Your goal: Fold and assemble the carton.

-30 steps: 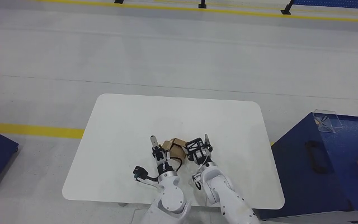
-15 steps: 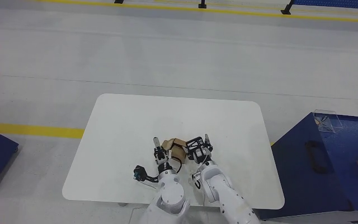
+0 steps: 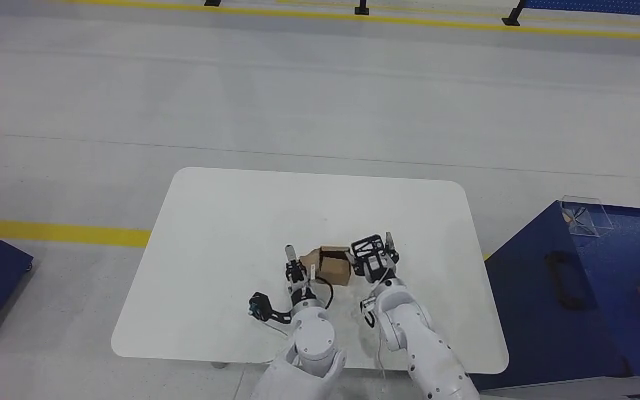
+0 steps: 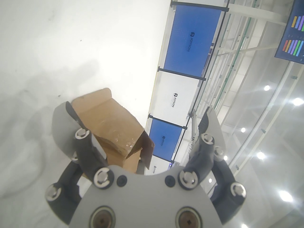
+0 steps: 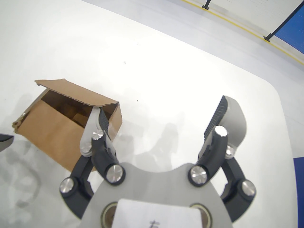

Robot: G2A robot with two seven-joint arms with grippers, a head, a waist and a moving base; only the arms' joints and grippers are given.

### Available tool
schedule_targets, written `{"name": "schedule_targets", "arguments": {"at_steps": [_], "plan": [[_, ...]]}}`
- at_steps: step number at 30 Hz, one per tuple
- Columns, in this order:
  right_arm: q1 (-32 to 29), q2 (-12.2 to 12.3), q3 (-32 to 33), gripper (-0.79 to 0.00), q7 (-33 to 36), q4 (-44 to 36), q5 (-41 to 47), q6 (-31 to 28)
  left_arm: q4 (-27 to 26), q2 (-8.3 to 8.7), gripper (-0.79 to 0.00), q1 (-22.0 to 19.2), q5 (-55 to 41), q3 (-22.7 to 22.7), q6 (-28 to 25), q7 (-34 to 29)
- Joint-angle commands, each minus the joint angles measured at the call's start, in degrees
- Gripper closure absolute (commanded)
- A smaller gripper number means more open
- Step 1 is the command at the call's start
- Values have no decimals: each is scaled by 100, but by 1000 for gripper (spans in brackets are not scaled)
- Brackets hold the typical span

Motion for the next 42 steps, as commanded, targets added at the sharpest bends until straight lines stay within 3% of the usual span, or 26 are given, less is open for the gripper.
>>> {"name": "schedule_targets", "arguments": {"at_steps": [1,7,13,18,21,26,34,42], "plan": [[-60,15,-6,-785,38,-44,-64,-159,-33,23,-785,31,-37,70,-12,18],[-306,134,233,-785,166,-362,-294,-860,-193,124,-785,128,-246,260,47,23],[-725,297,736,-785,369,-1149,-197,-1807,-62,93,-785,54,-260,234,-155,107],[-865,371,1023,-785,568,-1385,-189,-2045,5,68,-785,8,-242,253,-192,126],[-866,383,1186,-785,696,-1346,-309,-1566,35,60,-785,-5,-229,224,-202,135],[-374,272,776,-785,1041,-595,-453,-828,17,46,-785,-16,-198,224,-272,129],[539,-2,-66,-785,699,622,47,-616,-139,120,-785,126,-205,243,-325,148],[991,-199,-327,-785,115,1173,645,-222,-442,233,-785,335,-293,256,-292,133]]}}
